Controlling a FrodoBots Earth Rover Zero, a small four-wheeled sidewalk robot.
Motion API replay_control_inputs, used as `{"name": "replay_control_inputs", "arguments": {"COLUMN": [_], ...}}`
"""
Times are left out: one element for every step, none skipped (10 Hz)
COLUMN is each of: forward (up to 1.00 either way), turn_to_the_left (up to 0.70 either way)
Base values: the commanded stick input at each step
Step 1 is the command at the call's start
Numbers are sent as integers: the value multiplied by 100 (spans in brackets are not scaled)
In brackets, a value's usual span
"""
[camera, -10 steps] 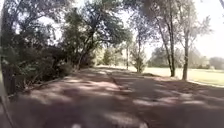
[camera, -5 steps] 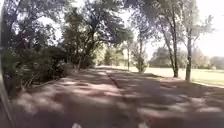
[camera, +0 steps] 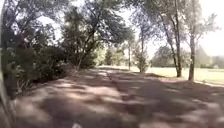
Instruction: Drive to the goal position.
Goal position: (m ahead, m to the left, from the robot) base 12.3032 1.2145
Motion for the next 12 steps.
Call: {"name": "replay_control_inputs", "arguments": {"forward": [70, 70, 70, 70, 70, 70, 70, 70, 70, 70, 70, 70], "turn_to_the_left": [0, 0, 0, 0, 0, 0, 0, 0, 0, 0, 0, 0]}}
